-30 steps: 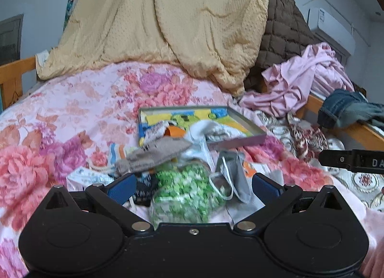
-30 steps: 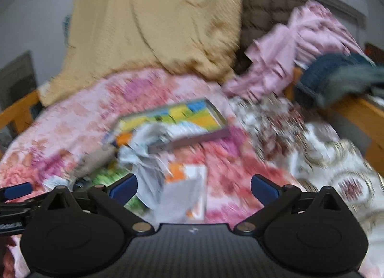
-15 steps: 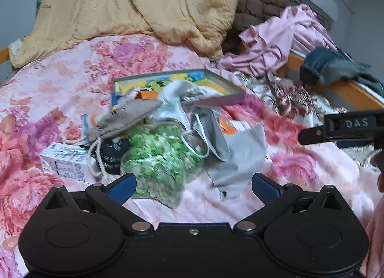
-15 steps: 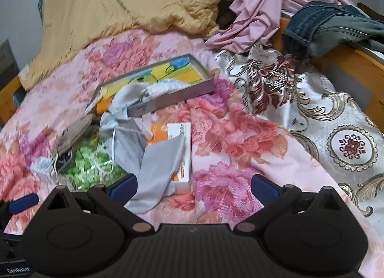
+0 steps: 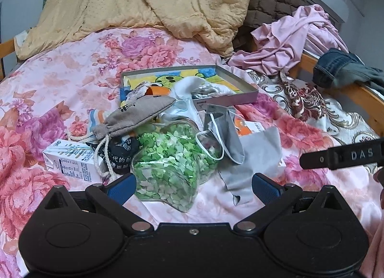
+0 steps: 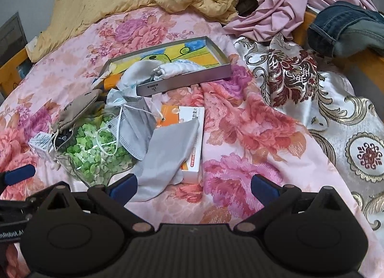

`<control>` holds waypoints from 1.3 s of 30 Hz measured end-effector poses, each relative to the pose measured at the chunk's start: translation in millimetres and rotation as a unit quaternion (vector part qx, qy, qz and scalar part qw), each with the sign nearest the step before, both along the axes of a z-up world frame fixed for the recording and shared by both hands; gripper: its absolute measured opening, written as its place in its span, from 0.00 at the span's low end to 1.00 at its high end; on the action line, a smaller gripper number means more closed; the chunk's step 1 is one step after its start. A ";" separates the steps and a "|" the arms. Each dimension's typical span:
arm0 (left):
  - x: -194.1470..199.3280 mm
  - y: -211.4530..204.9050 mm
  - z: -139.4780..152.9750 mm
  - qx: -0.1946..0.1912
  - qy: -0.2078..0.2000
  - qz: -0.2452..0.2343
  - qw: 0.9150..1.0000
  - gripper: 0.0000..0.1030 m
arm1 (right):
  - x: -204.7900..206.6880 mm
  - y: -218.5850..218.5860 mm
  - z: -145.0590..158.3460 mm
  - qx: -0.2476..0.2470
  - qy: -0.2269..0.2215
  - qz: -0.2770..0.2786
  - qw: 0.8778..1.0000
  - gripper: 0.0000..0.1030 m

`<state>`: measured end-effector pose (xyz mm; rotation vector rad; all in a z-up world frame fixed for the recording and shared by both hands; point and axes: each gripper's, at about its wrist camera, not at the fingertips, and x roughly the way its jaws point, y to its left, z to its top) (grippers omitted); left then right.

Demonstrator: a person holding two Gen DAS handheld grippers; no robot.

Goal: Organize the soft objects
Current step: 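Move both tools back over the grey masks beside the tray, then grasp a grey mask with the left tool while the right tool grasps another grey mask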

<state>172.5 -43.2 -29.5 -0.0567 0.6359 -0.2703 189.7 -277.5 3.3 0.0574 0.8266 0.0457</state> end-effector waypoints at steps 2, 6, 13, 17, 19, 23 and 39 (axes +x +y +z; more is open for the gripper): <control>4.4 -0.1 -0.3 0.000 -0.001 0.000 1.000 0.99 | 2.0 -0.3 -0.3 0.000 0.000 0.003 1.000 1.00; 14.9 -1.9 0.0 0.004 -0.007 -0.004 1.000 0.99 | 11.0 0.5 -0.8 -0.001 0.002 0.025 1.000 1.00; 34.0 -3.6 -0.1 0.022 -0.032 -0.036 0.999 0.99 | 38.9 -11.4 -0.4 0.026 -0.005 0.068 0.997 1.00; 51.2 -1.3 0.0 -0.008 -0.032 -0.038 0.999 0.99 | 55.6 -10.8 -4.9 -0.019 -0.033 0.120 0.992 1.00; 60.7 -0.7 -0.5 -0.029 -0.030 -0.037 0.998 0.99 | 61.1 -6.6 -7.9 -0.039 -0.044 0.153 0.986 1.00; 78.6 -2.4 -3.9 -0.062 -0.023 -0.043 0.997 0.99 | 65.9 2.8 -14.3 -0.044 -0.046 0.194 0.979 0.99; 108.3 -31.2 -22.6 -0.099 0.000 -0.118 0.988 0.98 | 59.9 42.3 -37.4 -0.128 -0.028 0.260 0.957 0.97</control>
